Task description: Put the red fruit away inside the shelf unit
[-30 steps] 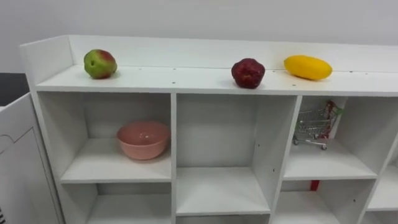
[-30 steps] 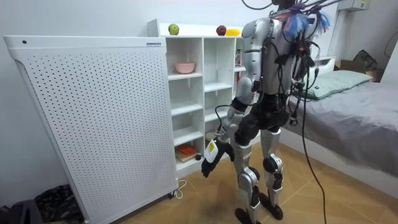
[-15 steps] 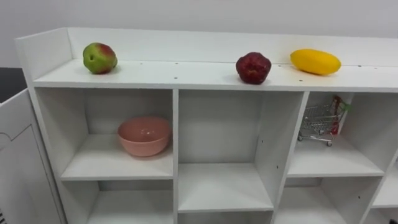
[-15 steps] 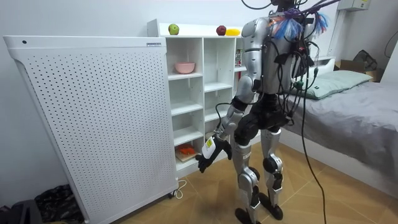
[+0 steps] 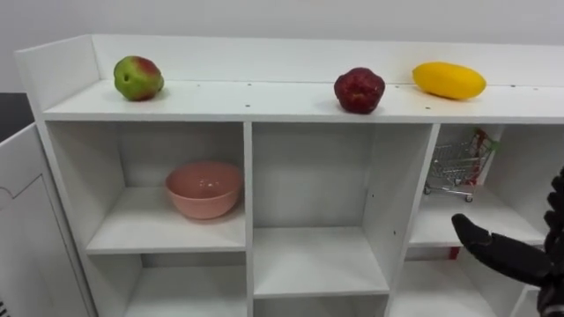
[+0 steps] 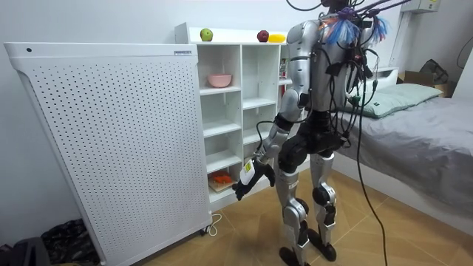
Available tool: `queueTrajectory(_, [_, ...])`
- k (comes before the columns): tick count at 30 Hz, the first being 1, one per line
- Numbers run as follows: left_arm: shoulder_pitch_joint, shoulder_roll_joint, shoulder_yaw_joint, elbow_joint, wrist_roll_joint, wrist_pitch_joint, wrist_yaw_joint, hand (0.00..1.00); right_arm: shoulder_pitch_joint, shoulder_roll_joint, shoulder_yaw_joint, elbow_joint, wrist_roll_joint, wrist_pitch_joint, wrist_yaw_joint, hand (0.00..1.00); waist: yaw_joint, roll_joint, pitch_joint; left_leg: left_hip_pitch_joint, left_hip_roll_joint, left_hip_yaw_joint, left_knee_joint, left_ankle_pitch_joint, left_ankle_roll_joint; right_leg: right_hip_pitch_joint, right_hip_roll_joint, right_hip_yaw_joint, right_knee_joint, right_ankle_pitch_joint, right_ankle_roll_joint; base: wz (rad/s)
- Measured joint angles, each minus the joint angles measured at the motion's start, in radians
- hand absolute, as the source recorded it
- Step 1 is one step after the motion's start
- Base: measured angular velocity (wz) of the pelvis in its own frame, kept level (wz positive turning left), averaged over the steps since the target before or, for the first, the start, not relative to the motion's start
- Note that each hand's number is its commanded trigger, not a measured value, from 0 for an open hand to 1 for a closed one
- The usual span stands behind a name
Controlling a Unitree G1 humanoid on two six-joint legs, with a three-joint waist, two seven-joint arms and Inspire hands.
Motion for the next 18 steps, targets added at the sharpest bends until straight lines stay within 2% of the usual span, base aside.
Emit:
queueTrajectory(5, [0.000, 0.000, -0.008, 0.002, 0.002, 0.000, -0.027, 0.00, -0.022, -0.006, 0.006, -0.084, -0.023, -0.004, -0.002, 0.00, 0.022, -0.006, -0.0014, 0.006, 0.000, 0.000, -0.003, 0.001, -0.001, 0.004, 0.001, -0.002, -0.002, 0.000, 0.000, 0.01])
queueTrajectory(9, [-0.004, 0.000, -0.008, 0.002, 0.002, -0.001, -0.026, 0.00, -0.056, -0.031, 0.025, -0.084, -0.021, -0.005, 0.002, 0.00, 0.037, -0.023, -0.0015, 0.009, -0.001, -0.003, 0.001, 0.001, -0.001, 0.007, -0.001, -0.009, -0.003, 0.000, 0.000, 0.02])
queueTrajectory(12, [-0.012, -0.001, -0.008, 0.001, 0.002, 0.000, -0.026, 0.00, -0.073, -0.034, 0.026, -0.084, -0.021, -0.005, 0.013, 0.00, 0.051, -0.035, 0.0014, 0.006, -0.001, -0.005, 0.004, 0.001, -0.001, 0.006, -0.002, -0.012, -0.003, 0.000, 0.000, 0.00])
queueTrajectory(18, [-0.021, -0.001, -0.008, 0.001, 0.002, -0.001, -0.042, 0.00, -0.174, -0.041, 0.026, -0.084, -0.017, -0.007, 0.049, 0.00, 0.050, -0.035, 0.0022, -0.004, 0.000, -0.018, 0.005, 0.001, -0.001, 0.003, -0.001, -0.024, -0.001, 0.000, 0.000, 0.05])
